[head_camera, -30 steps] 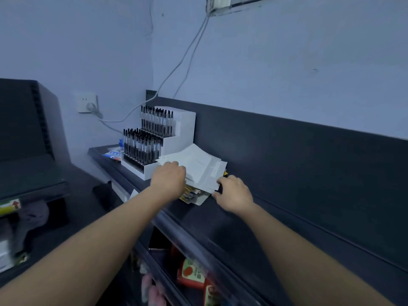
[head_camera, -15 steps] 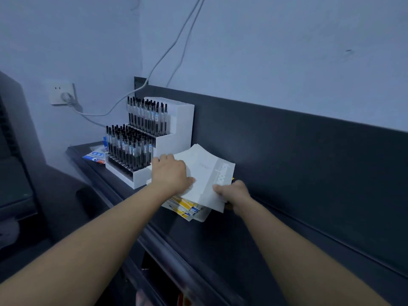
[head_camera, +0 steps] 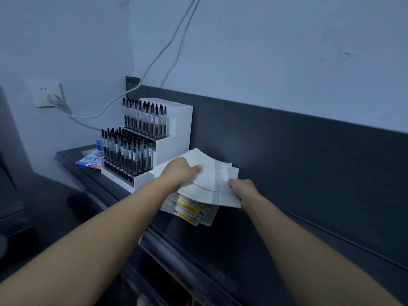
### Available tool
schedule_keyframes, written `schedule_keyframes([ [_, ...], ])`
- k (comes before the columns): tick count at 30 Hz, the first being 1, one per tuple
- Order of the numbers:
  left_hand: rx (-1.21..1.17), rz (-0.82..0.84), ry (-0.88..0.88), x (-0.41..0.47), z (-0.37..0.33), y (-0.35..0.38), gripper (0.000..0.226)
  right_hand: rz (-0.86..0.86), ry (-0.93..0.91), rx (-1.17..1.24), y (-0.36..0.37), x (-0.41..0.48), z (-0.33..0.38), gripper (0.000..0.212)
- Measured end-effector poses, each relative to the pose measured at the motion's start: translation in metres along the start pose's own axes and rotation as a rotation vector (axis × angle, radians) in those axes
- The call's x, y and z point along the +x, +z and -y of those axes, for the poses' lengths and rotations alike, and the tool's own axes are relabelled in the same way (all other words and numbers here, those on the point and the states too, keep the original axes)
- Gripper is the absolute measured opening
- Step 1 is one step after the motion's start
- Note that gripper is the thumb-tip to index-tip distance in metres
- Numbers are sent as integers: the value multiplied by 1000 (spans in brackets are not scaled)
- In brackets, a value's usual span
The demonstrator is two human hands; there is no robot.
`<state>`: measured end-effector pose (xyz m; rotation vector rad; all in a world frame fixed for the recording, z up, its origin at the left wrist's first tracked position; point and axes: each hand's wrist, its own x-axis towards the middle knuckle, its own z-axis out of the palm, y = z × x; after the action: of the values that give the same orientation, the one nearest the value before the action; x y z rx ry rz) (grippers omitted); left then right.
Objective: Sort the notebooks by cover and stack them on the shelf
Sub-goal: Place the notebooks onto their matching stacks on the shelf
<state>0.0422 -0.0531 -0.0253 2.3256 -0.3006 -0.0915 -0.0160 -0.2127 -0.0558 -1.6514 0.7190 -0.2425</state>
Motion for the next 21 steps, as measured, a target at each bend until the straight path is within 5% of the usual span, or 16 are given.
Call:
schedule_keyframes([
  [10,-75,30,-27,8,1,0,27,95,44,-34,-8,-2,5,48],
  [15,-18,-29,2,5,-4,-7,40,109,41,-17,-12,-7,11,41],
  [21,-450,62,-87,9,-6,-6,26,93,78,-31,-17,-11,15,31],
])
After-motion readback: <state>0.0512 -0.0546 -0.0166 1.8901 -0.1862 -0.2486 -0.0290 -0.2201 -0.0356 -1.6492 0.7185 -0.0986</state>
